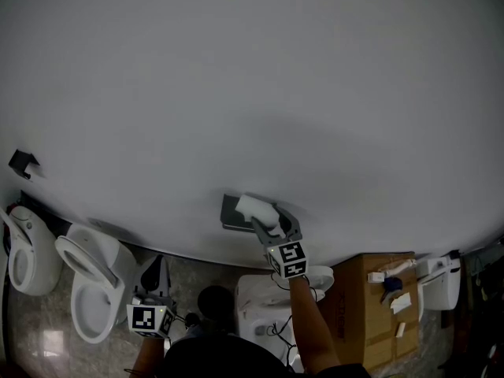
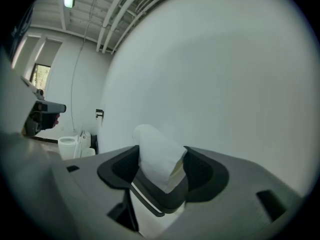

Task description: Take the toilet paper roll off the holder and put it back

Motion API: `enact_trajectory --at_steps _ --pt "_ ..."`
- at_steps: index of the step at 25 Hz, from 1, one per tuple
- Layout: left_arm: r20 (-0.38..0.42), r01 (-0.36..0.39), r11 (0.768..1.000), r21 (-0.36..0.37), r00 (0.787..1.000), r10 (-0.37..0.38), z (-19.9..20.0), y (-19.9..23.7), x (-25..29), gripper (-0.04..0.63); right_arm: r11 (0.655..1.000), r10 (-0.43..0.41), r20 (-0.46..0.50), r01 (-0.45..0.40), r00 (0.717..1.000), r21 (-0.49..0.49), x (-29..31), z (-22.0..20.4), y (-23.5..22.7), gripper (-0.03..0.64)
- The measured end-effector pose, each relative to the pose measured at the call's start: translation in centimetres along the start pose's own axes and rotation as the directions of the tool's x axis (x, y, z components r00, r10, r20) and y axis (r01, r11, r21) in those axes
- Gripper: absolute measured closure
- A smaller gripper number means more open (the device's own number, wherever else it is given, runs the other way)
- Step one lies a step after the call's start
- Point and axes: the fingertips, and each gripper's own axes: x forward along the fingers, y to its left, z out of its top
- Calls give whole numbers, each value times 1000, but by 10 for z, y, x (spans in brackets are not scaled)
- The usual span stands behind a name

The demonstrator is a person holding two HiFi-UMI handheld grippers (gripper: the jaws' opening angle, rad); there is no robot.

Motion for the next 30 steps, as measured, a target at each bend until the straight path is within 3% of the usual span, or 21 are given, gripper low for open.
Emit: enact_trajectory --at_steps 8,22,30 --pt "19 15 1000 -23 1000 -15 8 -5 1 592 999 -26 77 27 997 -20 -16 35 -3 342" --pt "13 20 1000 7 1000 -20 6 -5 -1 592 995 -44 234 64 971 -82 -51 106 -1 342" --pt "8 16 1000 1 1000 -16 11 -6 -2 592 993 -39 265 68 963 -100 -56 120 2 342"
